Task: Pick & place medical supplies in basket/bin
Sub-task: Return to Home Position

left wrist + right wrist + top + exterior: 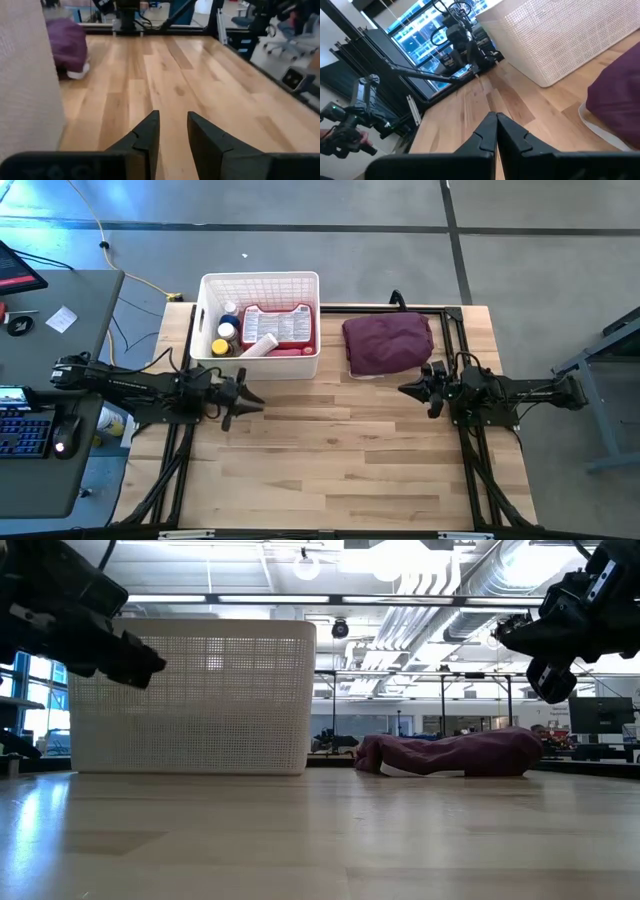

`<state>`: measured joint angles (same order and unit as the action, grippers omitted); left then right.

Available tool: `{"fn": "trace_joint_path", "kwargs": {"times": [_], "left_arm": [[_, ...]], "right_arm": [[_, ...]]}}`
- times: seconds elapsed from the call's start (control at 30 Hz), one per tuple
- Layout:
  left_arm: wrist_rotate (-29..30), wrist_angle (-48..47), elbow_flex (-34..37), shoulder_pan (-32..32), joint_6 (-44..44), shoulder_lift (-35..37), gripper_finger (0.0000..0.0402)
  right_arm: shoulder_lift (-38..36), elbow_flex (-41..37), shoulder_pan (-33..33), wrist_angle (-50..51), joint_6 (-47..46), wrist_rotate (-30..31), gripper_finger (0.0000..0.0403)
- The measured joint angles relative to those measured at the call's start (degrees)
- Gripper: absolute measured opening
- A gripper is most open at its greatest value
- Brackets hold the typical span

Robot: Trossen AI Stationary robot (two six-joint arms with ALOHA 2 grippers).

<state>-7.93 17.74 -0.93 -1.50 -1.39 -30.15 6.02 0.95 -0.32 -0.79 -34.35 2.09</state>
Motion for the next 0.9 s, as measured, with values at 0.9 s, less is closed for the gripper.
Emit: {"fn": "trace_joint_path", "kwargs": {"times": [0.9], "left_arm": [[4.5, 0.0, 0.0, 0.0, -0.4, 0.0, 0.0129]], "right_arm": [[0.0, 0.0, 0.0, 0.0, 1.4, 0.1, 0.0]]}}
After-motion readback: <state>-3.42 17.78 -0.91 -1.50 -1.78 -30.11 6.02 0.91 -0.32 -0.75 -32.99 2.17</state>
